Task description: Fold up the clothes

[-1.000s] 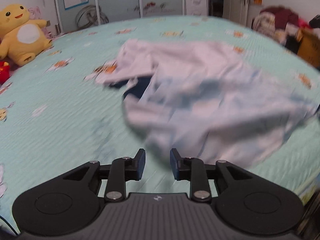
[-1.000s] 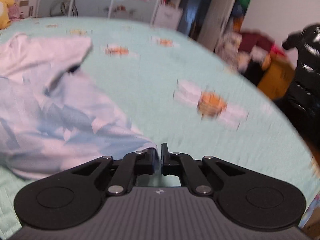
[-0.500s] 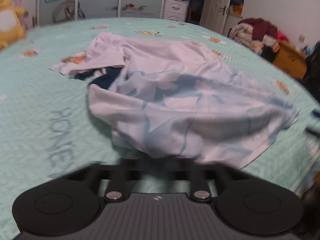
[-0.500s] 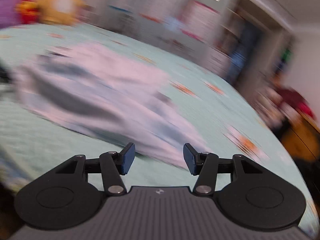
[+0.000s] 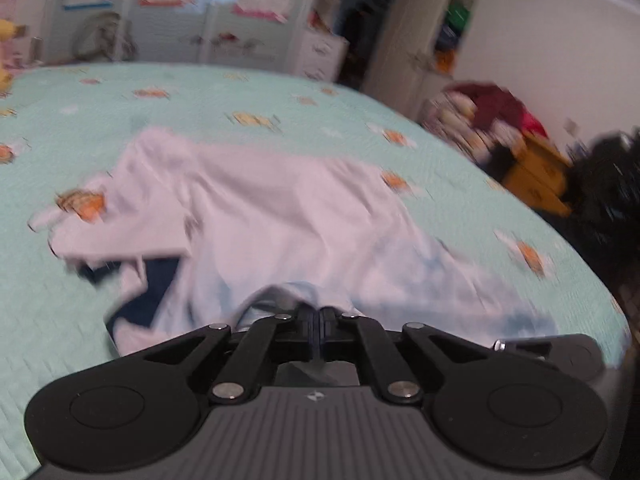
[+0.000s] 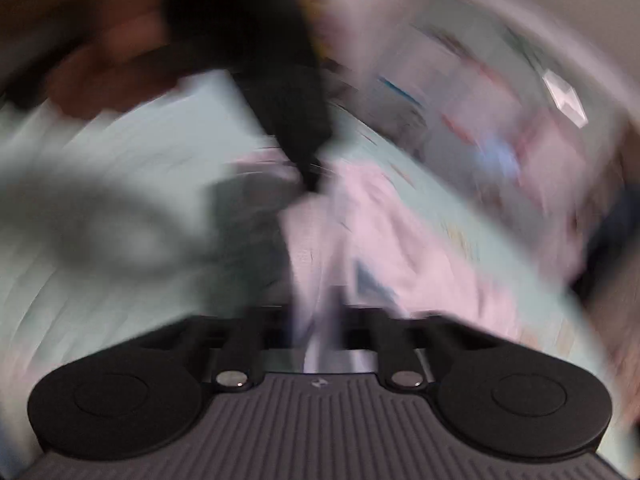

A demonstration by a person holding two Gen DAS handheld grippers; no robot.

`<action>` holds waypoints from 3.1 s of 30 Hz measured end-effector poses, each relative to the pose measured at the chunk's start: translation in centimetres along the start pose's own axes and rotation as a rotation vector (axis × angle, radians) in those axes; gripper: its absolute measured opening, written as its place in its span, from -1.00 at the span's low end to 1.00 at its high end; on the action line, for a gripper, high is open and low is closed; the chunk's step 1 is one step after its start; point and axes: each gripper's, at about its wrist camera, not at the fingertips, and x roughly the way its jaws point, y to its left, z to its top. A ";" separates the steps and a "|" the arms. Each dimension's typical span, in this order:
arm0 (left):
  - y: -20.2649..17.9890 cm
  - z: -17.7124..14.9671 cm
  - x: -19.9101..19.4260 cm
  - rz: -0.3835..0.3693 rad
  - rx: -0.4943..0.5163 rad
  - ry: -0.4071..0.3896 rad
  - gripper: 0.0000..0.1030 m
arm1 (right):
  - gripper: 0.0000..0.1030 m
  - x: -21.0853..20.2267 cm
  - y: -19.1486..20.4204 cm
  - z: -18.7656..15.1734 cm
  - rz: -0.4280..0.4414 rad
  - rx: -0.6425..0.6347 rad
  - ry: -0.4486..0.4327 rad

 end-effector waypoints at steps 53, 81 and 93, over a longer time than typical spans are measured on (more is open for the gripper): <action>-1.4 -9.4 -18.6 0.454 0.133 -0.035 -0.94 | -0.42 -10.2 -8.2 -9.8 -0.024 0.655 0.101; 2.3 -13.4 -13.8 0.579 0.109 0.159 -0.93 | -0.13 -12.0 -14.9 -13.7 -0.449 0.426 0.164; 2.7 -12.4 -14.2 0.609 0.118 0.092 -0.92 | -1.00 -9.6 -15.9 -13.0 -0.385 0.488 0.161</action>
